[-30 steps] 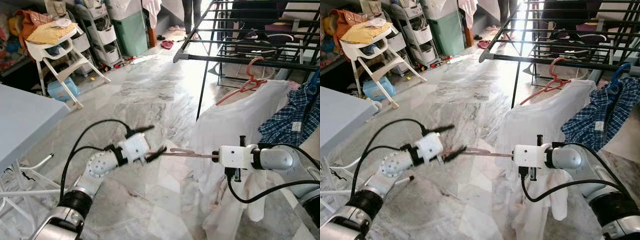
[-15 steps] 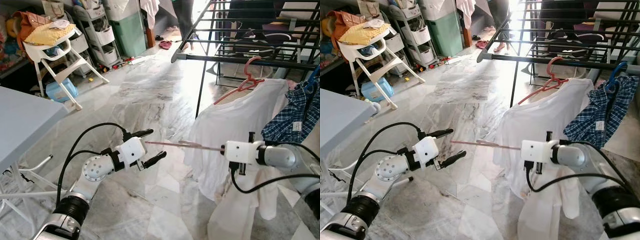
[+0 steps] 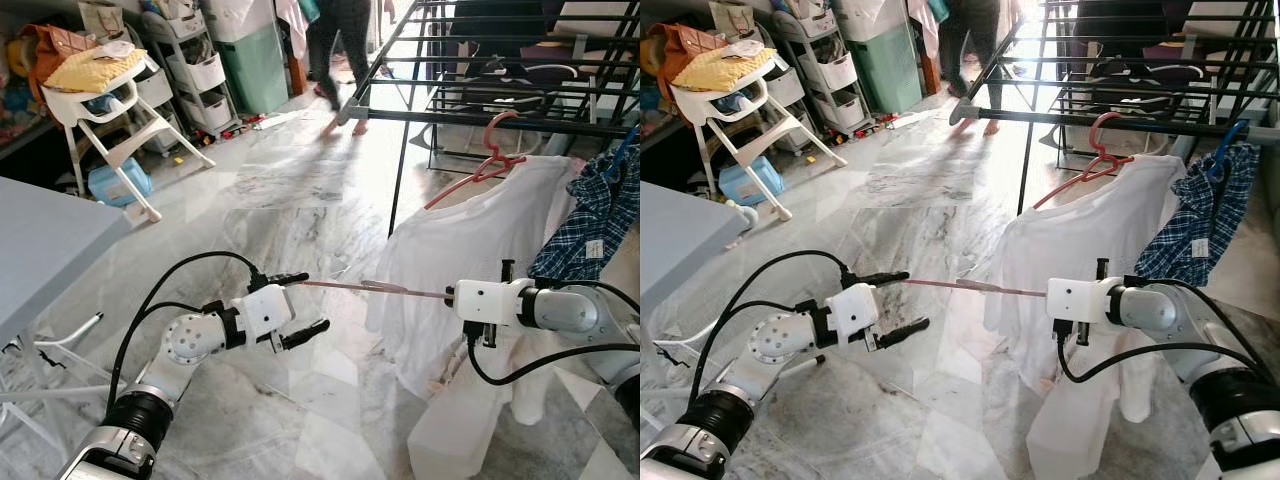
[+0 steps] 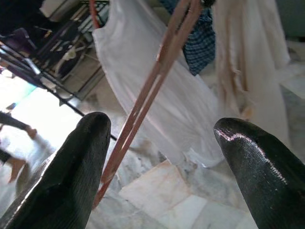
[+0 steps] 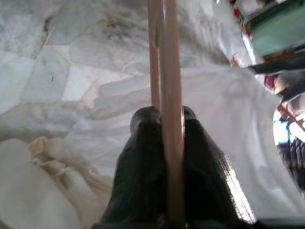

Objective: Hang hanger

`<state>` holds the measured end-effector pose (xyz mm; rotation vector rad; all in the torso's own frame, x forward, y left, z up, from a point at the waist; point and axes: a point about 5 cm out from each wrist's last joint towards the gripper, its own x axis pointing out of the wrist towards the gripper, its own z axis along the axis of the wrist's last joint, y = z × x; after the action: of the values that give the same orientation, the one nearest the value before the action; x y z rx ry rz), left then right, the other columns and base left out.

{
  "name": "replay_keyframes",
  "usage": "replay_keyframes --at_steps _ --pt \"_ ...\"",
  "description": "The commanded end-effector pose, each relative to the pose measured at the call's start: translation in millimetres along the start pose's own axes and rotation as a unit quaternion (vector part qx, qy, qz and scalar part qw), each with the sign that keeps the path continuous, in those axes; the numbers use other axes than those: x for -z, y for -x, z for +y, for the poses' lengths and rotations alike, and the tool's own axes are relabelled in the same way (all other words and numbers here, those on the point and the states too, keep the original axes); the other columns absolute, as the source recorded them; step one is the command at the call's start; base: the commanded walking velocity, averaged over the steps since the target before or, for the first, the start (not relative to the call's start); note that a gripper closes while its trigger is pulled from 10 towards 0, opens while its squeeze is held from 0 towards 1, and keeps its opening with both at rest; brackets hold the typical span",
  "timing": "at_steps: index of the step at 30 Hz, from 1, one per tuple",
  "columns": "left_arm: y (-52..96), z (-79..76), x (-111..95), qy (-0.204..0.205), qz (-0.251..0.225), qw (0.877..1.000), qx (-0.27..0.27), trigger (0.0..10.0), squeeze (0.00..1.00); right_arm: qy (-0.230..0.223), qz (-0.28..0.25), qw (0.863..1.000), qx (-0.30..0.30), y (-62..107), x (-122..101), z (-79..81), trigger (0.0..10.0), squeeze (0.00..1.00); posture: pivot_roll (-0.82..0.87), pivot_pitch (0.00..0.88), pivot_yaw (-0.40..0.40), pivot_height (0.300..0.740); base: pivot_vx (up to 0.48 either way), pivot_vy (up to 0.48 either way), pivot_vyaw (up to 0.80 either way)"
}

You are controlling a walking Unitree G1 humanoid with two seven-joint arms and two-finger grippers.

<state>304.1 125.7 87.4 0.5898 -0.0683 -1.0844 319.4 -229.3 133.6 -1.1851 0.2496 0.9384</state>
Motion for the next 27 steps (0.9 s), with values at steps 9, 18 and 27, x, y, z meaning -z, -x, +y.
replay_keyframes --at_steps 9,18,27 --pt "-2.6 2.5 2.1 0.002 0.014 1.0 0.02 4.7 0.0 0.038 -0.073 0.995 -0.054 1.8 -28.1 4.5 10.0 0.0 -0.15 0.031 0.173 0.74 0.0 0.0 0.0" --pt "-3.6 -12.6 5.5 0.059 -0.004 0.997 0.043 0.0 0.0 0.042 -0.078 0.994 -0.069 3.1 -30.1 4.3 10.0 0.0 -0.16 0.041 0.152 0.74 0.0 0.0 0.0" --pt "-5.1 -29.0 7.9 0.096 -0.013 0.991 0.097 0.0 0.0 0.045 -0.081 0.992 -0.082 2.6 -31.8 6.5 10.0 0.0 -0.16 0.049 0.147 0.74 0.0 0.0 0.0"
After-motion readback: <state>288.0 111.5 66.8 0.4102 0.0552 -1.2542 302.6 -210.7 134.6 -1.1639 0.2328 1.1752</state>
